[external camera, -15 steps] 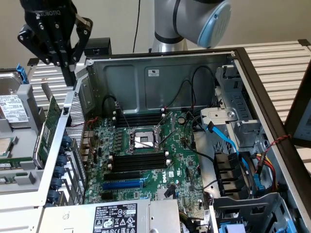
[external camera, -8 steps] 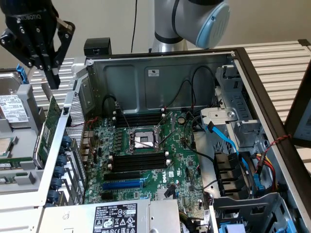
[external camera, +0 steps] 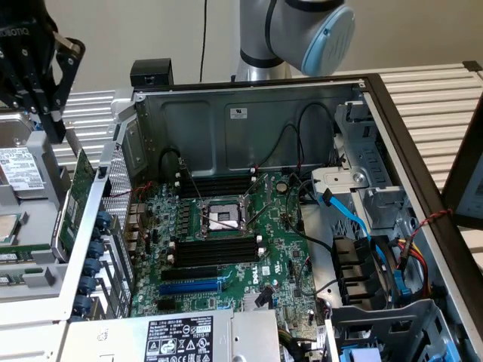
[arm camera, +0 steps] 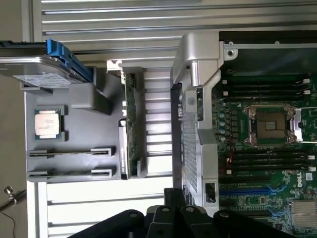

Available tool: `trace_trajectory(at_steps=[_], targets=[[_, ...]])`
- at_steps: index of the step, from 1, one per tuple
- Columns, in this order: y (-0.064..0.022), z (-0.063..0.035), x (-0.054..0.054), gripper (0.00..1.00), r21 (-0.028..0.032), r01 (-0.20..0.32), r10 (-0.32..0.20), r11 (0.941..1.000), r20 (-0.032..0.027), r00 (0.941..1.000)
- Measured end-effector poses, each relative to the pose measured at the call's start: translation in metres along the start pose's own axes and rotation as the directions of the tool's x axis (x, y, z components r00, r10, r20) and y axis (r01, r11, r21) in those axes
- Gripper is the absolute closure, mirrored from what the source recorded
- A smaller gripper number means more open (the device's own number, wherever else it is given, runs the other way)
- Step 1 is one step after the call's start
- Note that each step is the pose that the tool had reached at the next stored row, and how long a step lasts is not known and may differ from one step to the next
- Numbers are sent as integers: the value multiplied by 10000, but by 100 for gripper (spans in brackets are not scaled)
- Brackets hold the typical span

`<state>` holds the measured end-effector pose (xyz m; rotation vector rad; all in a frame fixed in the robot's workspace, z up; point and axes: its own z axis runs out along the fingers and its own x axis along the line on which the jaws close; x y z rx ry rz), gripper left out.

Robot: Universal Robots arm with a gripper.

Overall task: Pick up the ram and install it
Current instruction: 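Reach for the ram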

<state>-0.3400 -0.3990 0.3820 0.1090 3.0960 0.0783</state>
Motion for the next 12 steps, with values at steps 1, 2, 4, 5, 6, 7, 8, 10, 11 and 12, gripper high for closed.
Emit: trace_trajectory(at_steps=[1,2,4,5,6,7,8,10,11,12], targets=[[-3,0,45,90,0,0,0,10000,0,10000],[-7,1,94,90,0,1,-1,10000,-1,10000],[-13,4,183,90,0,1,-1,10000,0,10000],[-17,6,230,90,0,1,-1,10000,0,10000],[-20,7,275,90,1,1,-1,10000,-1,10000],[-23,9,320,90,1,0,0,10000,-1,10000],[-27,12,365,90,0,1,-1,10000,0,10000],[-34,18,453,90,1,1,-1,10000,-1,10000],[-37,21,500,90,0,1,-1,10000,0,10000],[-40,24,545,90,0,1,-1,10000,0,10000]])
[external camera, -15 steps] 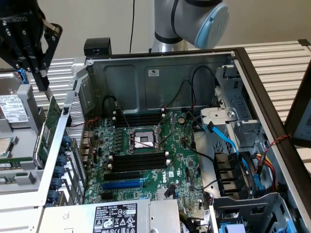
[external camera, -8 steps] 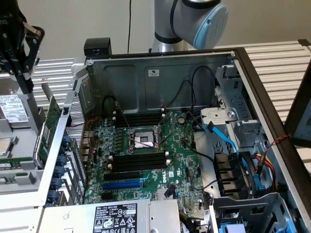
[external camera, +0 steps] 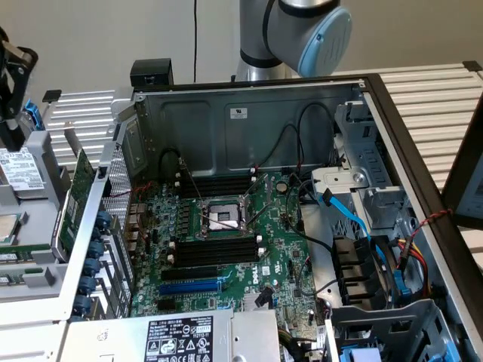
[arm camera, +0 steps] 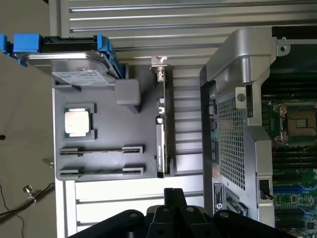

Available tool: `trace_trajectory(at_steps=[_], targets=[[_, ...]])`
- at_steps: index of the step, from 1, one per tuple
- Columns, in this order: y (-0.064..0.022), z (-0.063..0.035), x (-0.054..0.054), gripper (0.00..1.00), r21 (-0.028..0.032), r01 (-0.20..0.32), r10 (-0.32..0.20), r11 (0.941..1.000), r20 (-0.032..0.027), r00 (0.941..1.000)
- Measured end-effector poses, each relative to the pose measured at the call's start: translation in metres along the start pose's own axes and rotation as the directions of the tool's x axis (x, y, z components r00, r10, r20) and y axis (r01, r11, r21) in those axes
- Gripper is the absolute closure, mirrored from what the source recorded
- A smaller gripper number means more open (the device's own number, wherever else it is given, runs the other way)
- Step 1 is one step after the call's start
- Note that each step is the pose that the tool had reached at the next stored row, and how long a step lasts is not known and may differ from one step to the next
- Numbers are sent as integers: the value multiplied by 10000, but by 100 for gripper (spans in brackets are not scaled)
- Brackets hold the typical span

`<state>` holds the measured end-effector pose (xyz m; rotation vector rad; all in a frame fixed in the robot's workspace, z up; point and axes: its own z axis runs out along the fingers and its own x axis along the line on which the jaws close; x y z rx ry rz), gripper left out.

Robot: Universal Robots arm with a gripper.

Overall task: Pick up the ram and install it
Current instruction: 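Reach for the ram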

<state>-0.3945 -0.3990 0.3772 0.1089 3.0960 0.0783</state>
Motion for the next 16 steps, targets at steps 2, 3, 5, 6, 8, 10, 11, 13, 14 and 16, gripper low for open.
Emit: trace_trajectory(at_steps=[2,3,5,6,8,10,11,13,14,16], targets=[[-7,6,94,90,0,0,0,10000,-1,10000],[-10,9,139,90,0,0,0,10000,0,10000],[-17,15,230,90,0,1,-1,10000,0,10000],[-20,18,272,90,0,1,-1,10000,0,10000],[-27,23,364,90,0,0,0,10000,0,10000],[-34,28,458,90,0,-1,1,10000,-1,10000],[-38,31,503,90,0,0,0,10000,0,10000],[-45,37,594,90,0,1,-1,10000,0,10000],[-47,37,628,90,0,1,-1,10000,-1,10000],[-49,41,734,90,1,0,0,10000,-1,10000]])
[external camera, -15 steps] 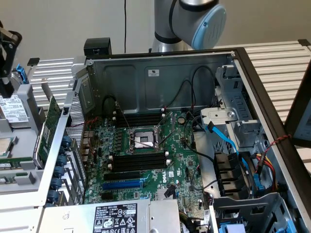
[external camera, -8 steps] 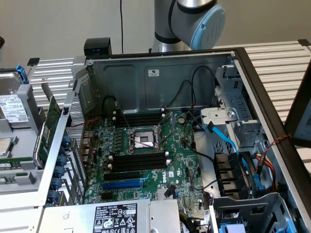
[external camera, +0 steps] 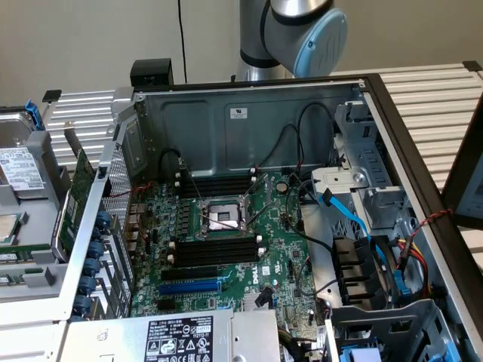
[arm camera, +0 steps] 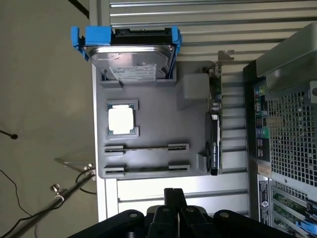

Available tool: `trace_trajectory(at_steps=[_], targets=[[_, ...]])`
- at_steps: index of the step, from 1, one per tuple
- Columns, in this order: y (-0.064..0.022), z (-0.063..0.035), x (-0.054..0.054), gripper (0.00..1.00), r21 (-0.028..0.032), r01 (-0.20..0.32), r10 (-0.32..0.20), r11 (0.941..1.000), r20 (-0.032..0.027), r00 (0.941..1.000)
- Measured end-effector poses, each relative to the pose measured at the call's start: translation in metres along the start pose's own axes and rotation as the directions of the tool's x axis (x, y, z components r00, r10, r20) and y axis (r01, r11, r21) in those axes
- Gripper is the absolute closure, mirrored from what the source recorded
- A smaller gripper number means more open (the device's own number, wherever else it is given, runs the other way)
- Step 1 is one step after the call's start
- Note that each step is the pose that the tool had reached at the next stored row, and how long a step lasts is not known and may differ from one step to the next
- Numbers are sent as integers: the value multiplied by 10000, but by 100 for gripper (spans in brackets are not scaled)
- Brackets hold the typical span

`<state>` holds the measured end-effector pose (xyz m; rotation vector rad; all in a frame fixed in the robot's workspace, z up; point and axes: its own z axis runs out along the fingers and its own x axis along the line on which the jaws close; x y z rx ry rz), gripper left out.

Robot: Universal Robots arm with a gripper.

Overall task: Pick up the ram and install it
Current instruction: 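Reach for the ram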

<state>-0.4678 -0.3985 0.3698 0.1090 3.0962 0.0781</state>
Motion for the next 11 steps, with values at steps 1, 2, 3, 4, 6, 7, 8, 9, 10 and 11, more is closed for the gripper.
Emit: trace_trajectory(at_steps=[1,2,3,4,6,7,8,9,10,11], targets=[[10,1,12,90,0,1,-1,10000,2,10000],[24,1,23,90,1,0,0,10000,1,10000],[38,1,34,90,2,0,0,10000,1,10000],[46,2,44,90,2,1,-1,10000,1,10000],[47,2,64,90,2,1,-1,10000,1,10000],[46,2,74,90,1,0,0,10000,1,10000],[46,2,74,90,2,1,-1,10000,0,10000],[46,2,74,90,2,2,-2,10000,1,10000],[46,2,74,90,2,2,-2,10000,1,10000],[46,2,75,90,1,2,-2,10000,1,10000]])
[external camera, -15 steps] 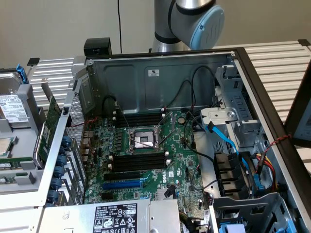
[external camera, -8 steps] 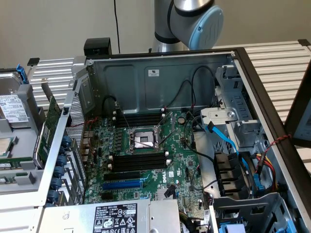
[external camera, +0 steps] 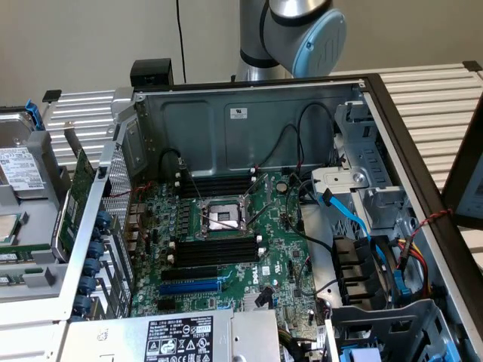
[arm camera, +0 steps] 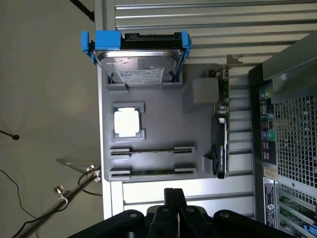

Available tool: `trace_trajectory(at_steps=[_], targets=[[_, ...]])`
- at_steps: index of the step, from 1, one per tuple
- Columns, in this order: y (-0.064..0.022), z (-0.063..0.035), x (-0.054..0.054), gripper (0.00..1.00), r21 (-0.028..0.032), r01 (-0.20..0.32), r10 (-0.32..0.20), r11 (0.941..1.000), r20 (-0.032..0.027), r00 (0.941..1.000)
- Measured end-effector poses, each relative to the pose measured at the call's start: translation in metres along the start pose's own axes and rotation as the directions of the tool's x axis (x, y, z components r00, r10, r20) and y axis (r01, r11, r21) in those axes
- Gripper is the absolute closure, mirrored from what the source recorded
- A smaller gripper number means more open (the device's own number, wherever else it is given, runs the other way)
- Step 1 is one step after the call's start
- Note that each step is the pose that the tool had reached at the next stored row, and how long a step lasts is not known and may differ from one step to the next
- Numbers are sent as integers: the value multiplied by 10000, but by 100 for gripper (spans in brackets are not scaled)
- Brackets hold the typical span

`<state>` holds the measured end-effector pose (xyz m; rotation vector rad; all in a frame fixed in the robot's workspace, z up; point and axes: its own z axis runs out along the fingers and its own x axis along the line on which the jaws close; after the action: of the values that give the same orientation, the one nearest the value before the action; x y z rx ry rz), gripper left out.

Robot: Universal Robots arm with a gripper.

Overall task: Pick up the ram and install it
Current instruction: 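Reach for the ram, then pick up the ram and move it above insertion slot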

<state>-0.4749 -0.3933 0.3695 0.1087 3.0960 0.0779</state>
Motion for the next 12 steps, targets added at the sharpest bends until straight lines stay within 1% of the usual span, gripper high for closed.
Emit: trace_trajectory(at_steps=[12], targets=[[0,0,3,90,0,37,-37,10000,-2,10000]])
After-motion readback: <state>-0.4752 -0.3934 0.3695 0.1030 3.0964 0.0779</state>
